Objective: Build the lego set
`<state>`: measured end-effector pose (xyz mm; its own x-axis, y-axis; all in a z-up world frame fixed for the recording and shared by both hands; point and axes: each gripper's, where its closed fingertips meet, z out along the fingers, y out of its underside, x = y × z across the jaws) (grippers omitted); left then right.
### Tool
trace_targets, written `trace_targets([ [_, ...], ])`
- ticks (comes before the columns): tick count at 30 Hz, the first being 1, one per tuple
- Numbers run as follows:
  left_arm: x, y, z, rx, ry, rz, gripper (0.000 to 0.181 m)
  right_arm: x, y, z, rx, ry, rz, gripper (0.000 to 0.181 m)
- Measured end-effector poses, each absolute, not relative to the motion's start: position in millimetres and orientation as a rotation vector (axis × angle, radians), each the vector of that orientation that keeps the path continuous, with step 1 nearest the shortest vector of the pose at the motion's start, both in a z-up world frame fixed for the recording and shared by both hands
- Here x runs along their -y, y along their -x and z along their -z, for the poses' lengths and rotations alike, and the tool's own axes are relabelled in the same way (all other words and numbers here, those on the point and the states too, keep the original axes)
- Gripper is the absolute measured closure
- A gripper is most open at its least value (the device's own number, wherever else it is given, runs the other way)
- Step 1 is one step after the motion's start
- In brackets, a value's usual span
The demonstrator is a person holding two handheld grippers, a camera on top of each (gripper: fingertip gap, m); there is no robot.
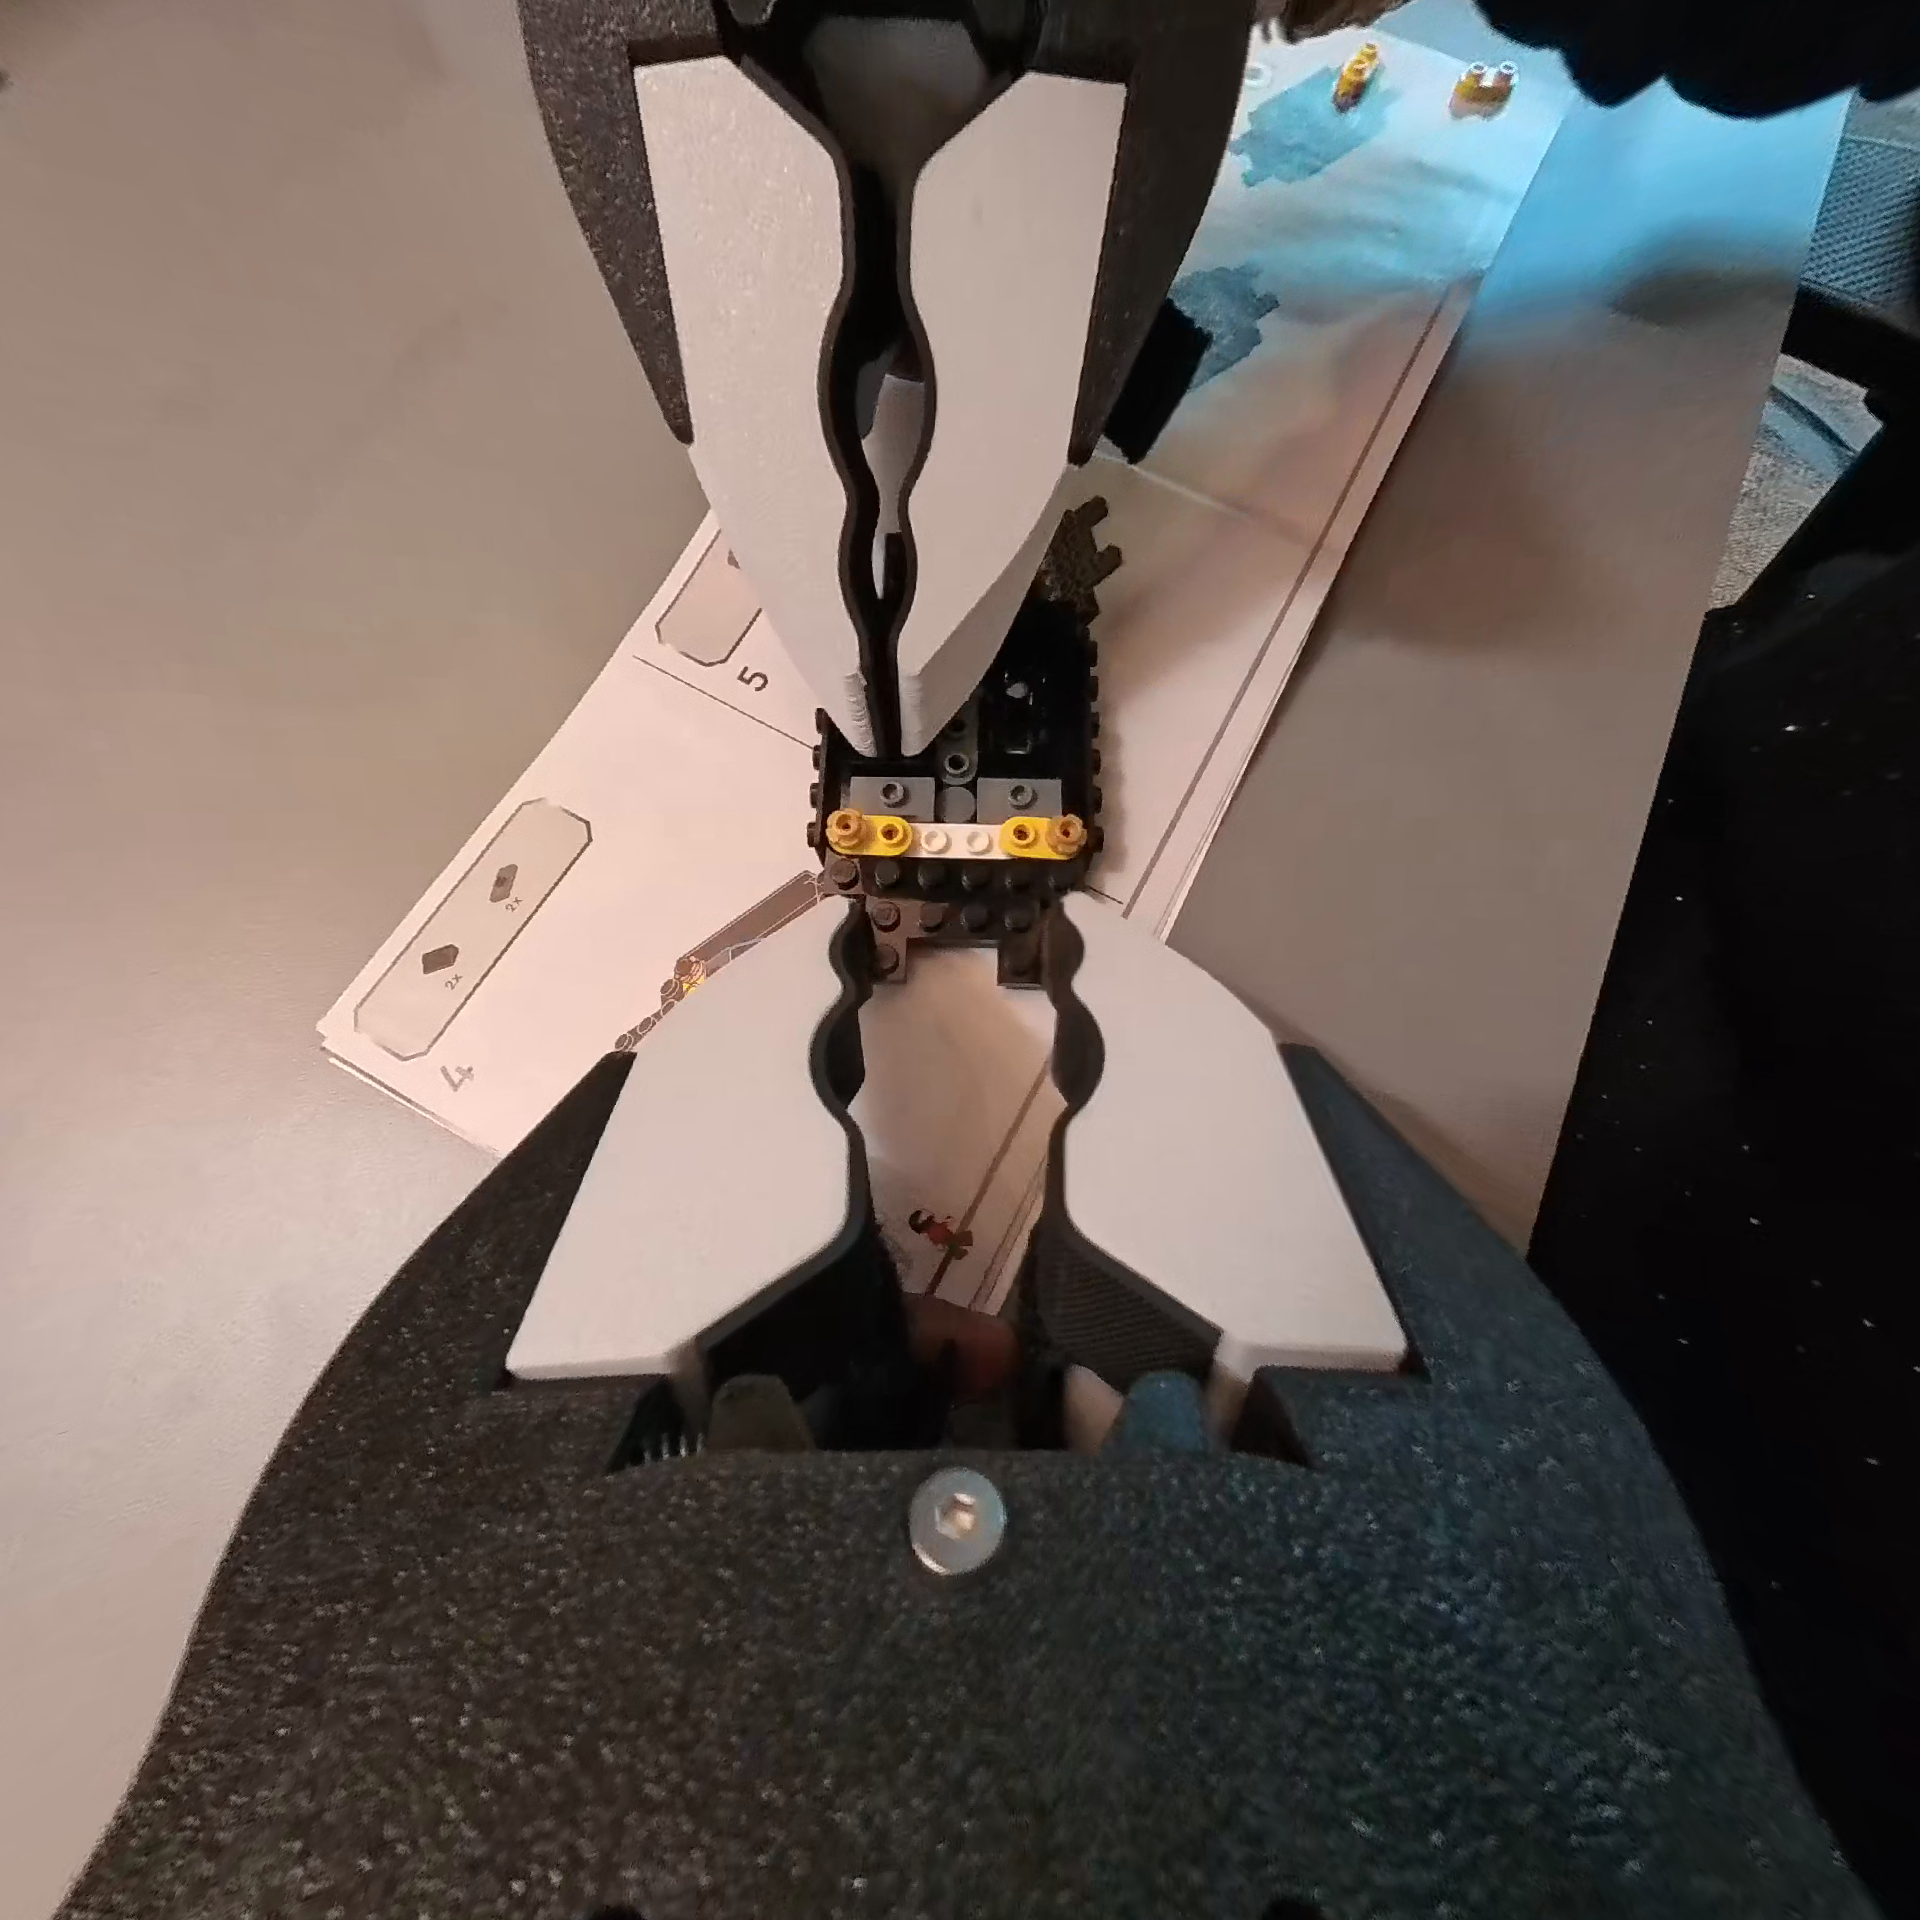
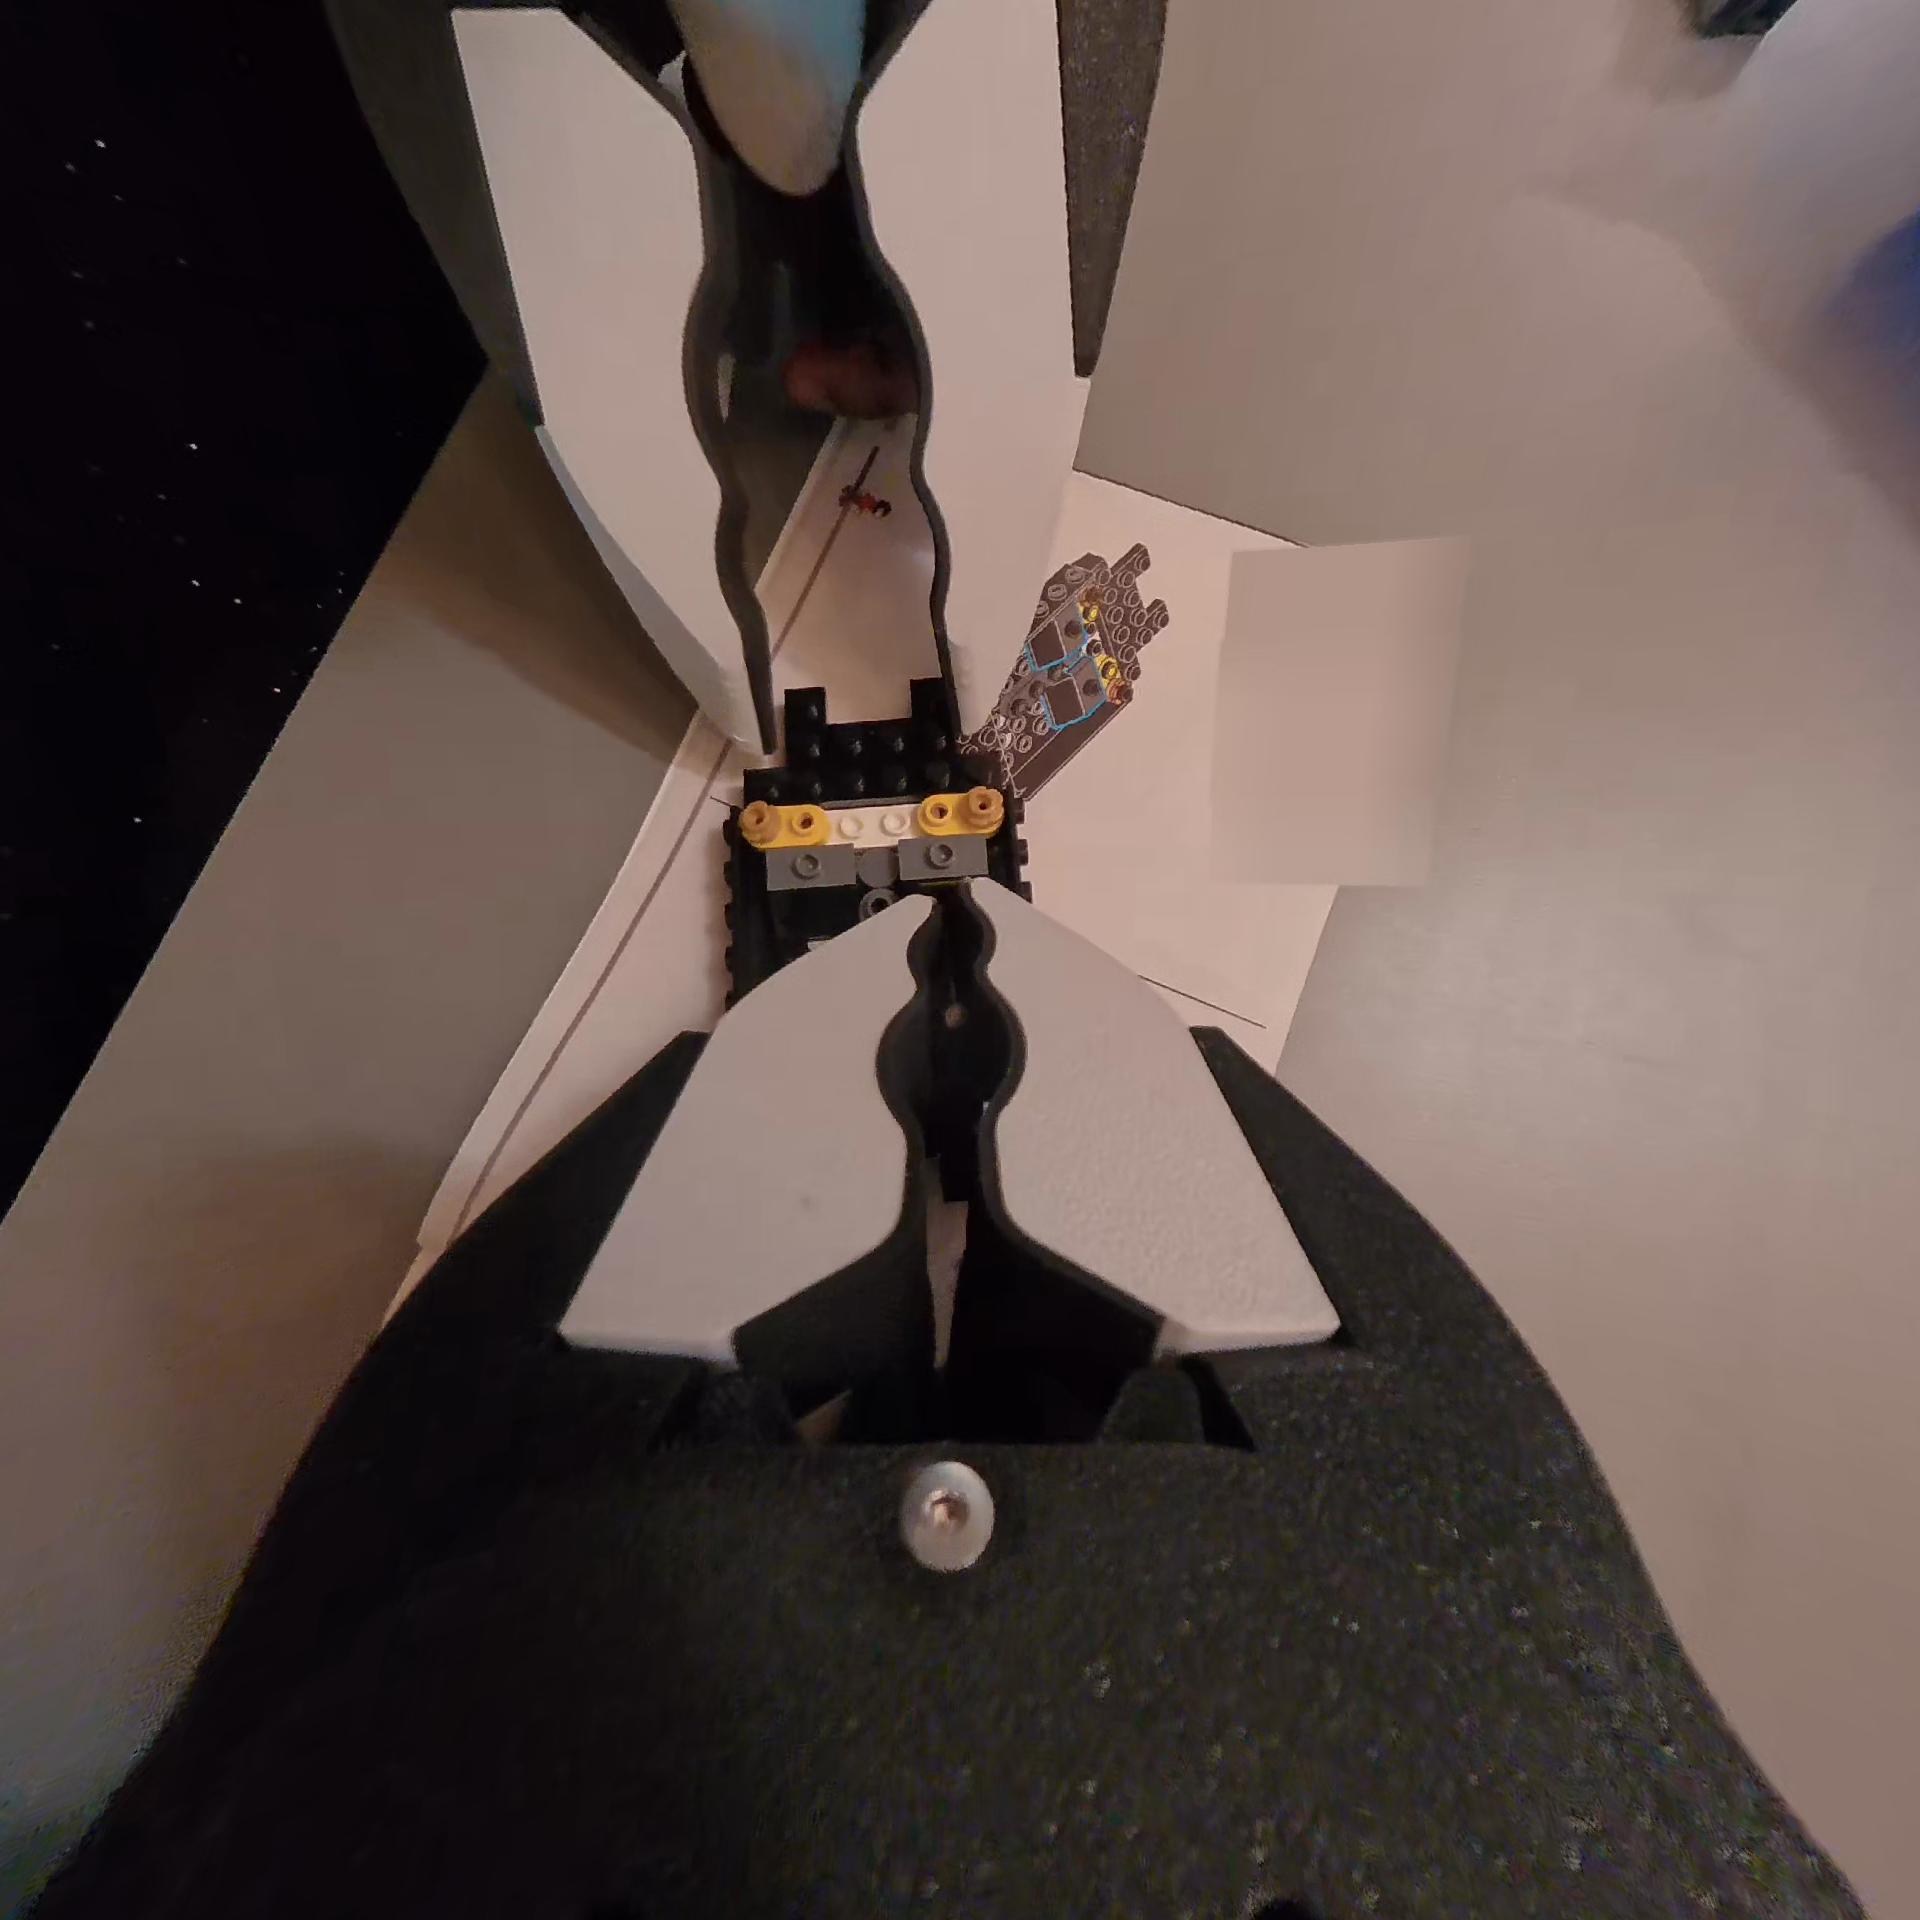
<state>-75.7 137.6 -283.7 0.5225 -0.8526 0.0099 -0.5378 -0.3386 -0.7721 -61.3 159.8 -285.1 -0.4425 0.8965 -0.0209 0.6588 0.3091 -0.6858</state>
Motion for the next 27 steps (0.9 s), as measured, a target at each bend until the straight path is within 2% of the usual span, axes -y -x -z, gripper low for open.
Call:
trace_targets([
  [27, -137.6, 75.5, 284.4, -1.131, 2.023, 0.536, 0.150, -157.8, 61.8, 288.4, 2.310, 1.627, -0.671, 0.181],
])
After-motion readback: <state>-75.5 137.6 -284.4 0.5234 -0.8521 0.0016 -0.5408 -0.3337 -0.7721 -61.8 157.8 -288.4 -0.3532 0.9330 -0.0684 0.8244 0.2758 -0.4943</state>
